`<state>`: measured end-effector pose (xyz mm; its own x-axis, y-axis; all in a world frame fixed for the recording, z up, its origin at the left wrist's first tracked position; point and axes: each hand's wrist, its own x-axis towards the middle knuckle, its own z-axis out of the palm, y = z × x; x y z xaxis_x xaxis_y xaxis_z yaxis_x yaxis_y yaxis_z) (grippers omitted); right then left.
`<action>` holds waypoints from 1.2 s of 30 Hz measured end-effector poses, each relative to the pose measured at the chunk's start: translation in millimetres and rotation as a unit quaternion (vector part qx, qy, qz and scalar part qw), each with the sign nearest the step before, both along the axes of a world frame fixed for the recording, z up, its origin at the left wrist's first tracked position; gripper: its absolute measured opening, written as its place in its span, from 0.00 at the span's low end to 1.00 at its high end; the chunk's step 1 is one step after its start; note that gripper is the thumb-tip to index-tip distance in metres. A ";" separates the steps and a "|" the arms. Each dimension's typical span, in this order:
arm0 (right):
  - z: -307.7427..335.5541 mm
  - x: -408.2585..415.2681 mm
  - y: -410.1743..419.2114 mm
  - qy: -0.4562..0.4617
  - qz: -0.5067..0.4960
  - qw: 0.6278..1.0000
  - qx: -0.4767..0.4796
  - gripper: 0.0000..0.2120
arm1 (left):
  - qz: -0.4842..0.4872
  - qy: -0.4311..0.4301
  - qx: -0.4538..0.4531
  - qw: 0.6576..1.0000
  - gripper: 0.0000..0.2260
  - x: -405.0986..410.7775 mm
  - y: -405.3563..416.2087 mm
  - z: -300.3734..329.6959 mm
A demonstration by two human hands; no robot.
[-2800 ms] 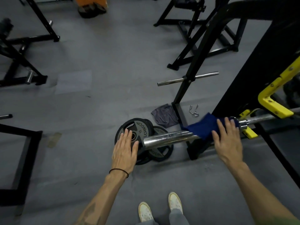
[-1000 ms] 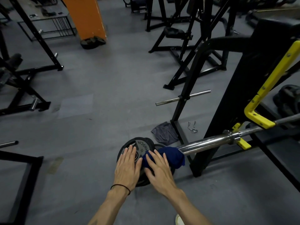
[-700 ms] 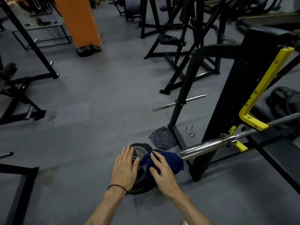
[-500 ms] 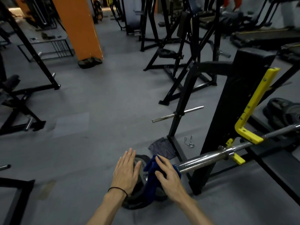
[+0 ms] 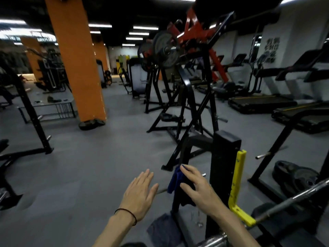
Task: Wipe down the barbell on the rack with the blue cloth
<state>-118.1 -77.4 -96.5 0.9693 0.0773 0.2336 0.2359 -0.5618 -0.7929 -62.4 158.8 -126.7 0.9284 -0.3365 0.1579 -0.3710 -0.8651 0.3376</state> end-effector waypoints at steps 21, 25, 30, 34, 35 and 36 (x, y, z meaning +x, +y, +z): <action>110.9 97.0 -195.3 0.080 -0.157 0.976 -0.124 0.29 | -0.021 -0.111 0.027 0.993 0.28 51.5 -147.3 158.0; 98.6 102.1 -207.1 0.152 -0.156 0.969 -0.116 0.44 | -0.011 -0.092 0.043 0.995 0.29 50.6 -156.3 154.0; 102.3 106.5 -213.4 0.116 -0.186 0.964 -0.153 0.51 | 0.000 -0.080 0.054 0.995 0.30 54.2 -160.1 153.7; 113.2 104.2 -203.4 0.069 -0.212 0.955 -0.196 0.32 | 0.007 -0.084 0.048 0.995 0.30 54.0 -157.8 156.8; 118.1 104.0 -200.9 0.054 -0.215 0.953 -0.207 0.31 | 0.009 -0.089 0.047 0.995 0.30 53.8 -158.7 159.9; 120.2 104.5 -198.1 0.051 -0.215 0.951 -0.214 0.31 | 0.012 -0.088 0.051 0.995 0.30 52.8 -158.3 161.3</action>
